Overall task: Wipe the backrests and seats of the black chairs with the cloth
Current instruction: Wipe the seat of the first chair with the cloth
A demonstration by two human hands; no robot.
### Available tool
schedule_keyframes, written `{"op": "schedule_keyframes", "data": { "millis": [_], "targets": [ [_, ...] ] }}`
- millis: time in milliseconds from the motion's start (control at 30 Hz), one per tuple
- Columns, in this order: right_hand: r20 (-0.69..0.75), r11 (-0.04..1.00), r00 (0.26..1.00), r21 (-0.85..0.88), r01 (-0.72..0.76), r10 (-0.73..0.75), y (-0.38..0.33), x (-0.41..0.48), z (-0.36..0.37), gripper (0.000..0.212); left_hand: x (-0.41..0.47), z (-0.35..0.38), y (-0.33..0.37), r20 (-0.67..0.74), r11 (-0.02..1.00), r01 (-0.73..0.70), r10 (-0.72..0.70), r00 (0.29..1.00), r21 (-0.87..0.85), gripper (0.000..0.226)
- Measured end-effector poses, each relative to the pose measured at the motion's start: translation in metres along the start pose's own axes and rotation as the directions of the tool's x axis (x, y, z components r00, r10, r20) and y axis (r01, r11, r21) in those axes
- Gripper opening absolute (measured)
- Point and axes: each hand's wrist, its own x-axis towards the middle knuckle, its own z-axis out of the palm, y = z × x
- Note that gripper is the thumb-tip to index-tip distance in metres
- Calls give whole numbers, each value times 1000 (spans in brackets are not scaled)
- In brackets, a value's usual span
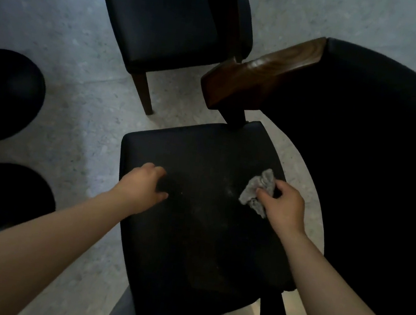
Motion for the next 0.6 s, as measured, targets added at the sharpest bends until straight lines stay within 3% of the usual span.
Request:
{"op": "schedule_keyframes", "data": {
  "millis": [133, 300, 467, 600],
  "targets": [
    [-5, 993, 995, -64, 101, -101, 6, 15, 3, 20, 23, 11, 6, -28, 996, -35, 37, 999, 77, 80],
    [-33, 954, 962, -144, 263, -271, 3, 47, 17, 8, 54, 29, 7, -26, 989, 17, -13, 1000, 148, 114],
    [-77, 900, 936, -310, 305, -344, 7, 83, 36, 22, 82, 37, 8, -69, 990, 55, -47, 997, 132, 133],
    [-17, 888, 932, -309, 340, -363, 10, 115, 53, 34, 100, 42, 8, 52, 989, 119, -123, 991, 83, 142]
  ]
}}
